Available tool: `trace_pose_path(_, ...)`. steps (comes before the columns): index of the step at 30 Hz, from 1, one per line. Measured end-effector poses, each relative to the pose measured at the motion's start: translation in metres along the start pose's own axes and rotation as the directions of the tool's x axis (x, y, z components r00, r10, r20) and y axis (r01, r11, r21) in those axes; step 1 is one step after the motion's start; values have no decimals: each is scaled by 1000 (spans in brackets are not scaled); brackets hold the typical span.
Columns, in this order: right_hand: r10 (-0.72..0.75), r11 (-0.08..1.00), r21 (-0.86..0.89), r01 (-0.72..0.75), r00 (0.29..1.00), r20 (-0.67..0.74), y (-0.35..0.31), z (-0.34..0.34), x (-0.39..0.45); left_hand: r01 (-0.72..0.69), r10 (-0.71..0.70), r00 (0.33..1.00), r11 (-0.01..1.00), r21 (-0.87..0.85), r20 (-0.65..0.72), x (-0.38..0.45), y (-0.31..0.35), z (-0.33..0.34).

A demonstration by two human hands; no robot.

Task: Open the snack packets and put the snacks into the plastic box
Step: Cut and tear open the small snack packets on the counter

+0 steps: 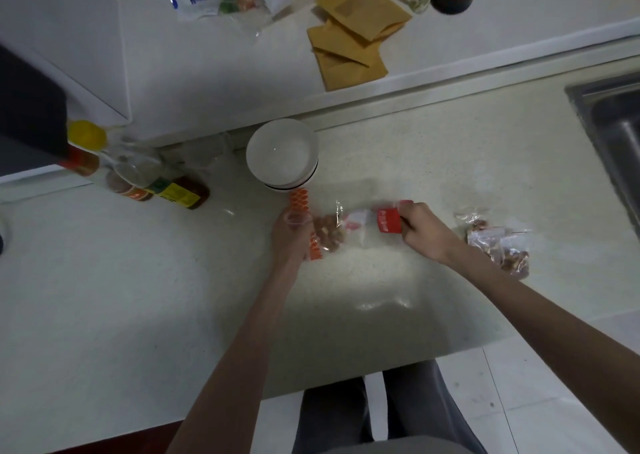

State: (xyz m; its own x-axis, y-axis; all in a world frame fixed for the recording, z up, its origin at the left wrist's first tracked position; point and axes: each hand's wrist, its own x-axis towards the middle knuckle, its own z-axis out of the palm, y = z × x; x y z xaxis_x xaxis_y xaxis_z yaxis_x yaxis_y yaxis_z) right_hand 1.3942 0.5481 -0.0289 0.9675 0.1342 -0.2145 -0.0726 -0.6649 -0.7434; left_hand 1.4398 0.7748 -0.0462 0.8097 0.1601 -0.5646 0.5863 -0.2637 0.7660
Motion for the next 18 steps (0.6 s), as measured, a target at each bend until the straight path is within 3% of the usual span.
trace_pose_path(4, -20, 1000, 3, 21, 979, -202, -13, -7, -9, -112, 115, 993, 985, -133, 12, -5, 1, -2)
trace_pose_path(7, 18, 997, -71, -39, 961, -275, -11, -4, -18, -113, 115, 993, 983, -147, 2, -5, -7, -2)
trace_pose_path(12, 21, 978, -201, -57, 983, -181, -5, 10, -17, -131, 138, 990, 981, -142, 38, -5, -14, 8)
trace_pose_path(15, 150, 932, -314, -181, 982, -119, 0, 17, -7, -143, 154, 986, 980, -139, 70, -6, -16, 12)
trace_pose_path(18, 188, 920, -335, -205, 979, -82, -2, 22, -1, -151, 164, 983, 979, -134, 88, -5, -16, 10)
